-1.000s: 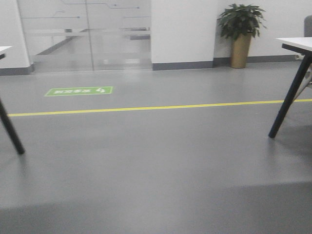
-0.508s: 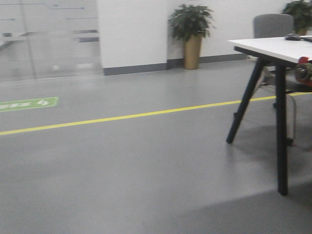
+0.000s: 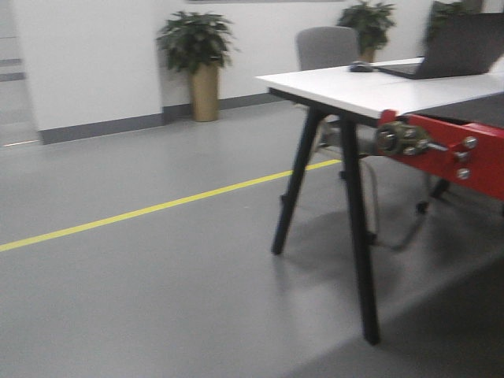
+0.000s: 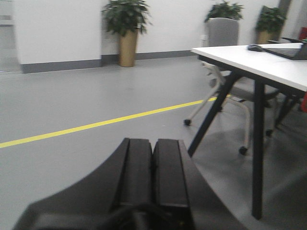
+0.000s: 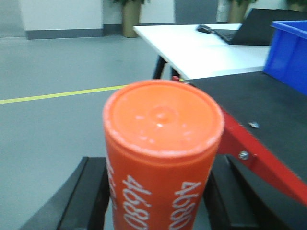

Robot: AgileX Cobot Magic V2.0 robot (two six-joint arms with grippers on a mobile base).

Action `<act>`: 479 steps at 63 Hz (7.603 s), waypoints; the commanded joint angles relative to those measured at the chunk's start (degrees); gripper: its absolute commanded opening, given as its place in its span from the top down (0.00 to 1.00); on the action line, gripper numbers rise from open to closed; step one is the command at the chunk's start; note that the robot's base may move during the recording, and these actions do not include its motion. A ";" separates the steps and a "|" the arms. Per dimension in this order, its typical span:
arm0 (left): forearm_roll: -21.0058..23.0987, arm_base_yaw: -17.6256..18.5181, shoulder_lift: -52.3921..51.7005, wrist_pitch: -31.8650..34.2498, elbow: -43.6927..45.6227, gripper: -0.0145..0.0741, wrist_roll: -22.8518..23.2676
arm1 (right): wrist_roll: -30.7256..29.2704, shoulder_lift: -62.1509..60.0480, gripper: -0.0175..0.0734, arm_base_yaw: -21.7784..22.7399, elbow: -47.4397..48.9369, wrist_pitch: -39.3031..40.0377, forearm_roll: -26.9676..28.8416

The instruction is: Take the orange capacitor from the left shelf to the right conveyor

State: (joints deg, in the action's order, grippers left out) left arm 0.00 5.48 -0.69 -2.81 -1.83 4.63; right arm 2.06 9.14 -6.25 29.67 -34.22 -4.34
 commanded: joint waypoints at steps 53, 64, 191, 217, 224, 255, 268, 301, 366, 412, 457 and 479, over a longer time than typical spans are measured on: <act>0.00 0.41 -1.10 4.98 0.31 0.95 -0.03 | -0.52 0.94 0.74 0.23 1.46 5.29 -0.54; 0.00 0.41 -1.10 4.98 0.31 0.95 -0.03 | -0.52 0.94 0.74 0.23 1.46 5.29 -0.54; 0.00 0.41 -1.10 4.98 0.31 0.95 -0.03 | -0.52 3.52 0.74 0.23 2.17 7.98 0.14; 0.00 0.41 -1.10 4.98 0.31 0.95 -0.03 | -0.52 31.34 0.74 -8.03 9.14 27.39 0.36; 0.00 0.41 -1.10 4.98 0.31 0.95 -0.03 | -0.52 36.01 0.74 -8.35 5.25 35.35 0.36; 0.00 0.41 -1.10 4.98 0.31 0.95 -0.03 | -0.52 55.89 0.74 -8.23 -19.02 86.25 -0.38; 0.00 0.41 -1.10 4.98 0.31 0.95 -0.03 | -0.57 68.74 0.74 -8.23 -20.56 98.80 -2.04; 0.00 0.41 -1.10 4.98 0.31 0.95 -0.03 | -1.09 83.28 0.74 -4.45 -20.51 105.12 -3.88; 0.00 0.41 -1.10 4.98 0.31 0.95 -0.03 | 7.61 49.09 0.13 -5.90 -18.51 67.28 -6.78; 0.00 0.41 -1.10 4.98 0.31 0.95 -0.03 | 10.01 17.47 0.75 -9.21 -2.38 21.42 -2.93; 0.00 0.41 -1.10 4.98 0.31 0.95 -0.03 | 4.54 9.39 0.75 -3.56 -9.69 21.15 -1.04; 0.00 0.41 -1.10 4.98 0.31 0.95 -0.03 | -1.24 -11.05 0.75 8.13 -25.99 24.73 1.95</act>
State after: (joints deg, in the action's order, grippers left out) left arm 0.00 5.58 -0.69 -2.81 -1.83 4.63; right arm 1.55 0.35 0.19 4.87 -16.54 -2.42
